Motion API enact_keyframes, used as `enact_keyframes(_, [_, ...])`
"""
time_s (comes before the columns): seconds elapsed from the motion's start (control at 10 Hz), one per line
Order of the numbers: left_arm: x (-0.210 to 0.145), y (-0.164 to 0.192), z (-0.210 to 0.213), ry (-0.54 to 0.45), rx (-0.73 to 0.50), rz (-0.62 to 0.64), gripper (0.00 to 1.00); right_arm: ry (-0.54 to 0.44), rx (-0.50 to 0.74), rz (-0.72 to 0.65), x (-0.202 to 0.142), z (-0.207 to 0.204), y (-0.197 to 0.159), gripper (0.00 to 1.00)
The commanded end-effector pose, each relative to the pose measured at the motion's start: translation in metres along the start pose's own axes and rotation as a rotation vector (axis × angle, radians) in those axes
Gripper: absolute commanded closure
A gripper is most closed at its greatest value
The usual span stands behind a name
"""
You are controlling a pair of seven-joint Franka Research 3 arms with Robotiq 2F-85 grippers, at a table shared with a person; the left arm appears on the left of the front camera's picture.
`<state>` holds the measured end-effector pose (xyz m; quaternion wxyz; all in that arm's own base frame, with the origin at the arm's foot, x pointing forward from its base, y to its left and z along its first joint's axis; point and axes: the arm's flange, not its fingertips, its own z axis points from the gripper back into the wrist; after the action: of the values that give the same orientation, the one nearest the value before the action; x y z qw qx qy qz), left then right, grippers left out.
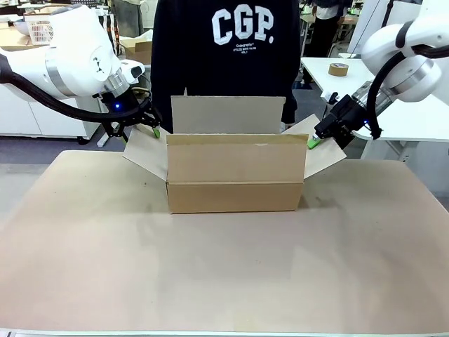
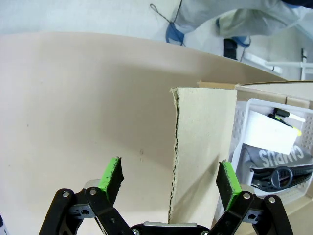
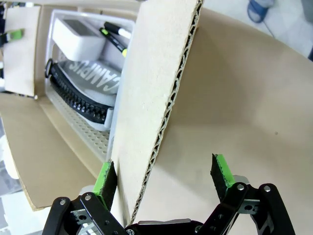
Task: Pack the gift set into the box.
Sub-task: Lift both hands away from the flaps of the Package Box.
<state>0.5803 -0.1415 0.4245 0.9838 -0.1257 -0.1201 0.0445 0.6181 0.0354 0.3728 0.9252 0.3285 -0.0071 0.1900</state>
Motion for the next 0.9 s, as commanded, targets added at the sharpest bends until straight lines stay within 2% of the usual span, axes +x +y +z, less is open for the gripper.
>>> enact_keyframes(0.0, [-0.0001,-0.0011,0.0024,0.003,0.018,0.013,0.0,0.007,-0.033,-0.019,-0.0015,-0.0023,0.0029,0.0])
enact_keyframes(0.8, [-0.0001,-0.0011,0.0024,0.003,0.018,0.013,0.0,0.007,-0.033,-0.019,-0.0015,-0.0023,0.0029,0.0])
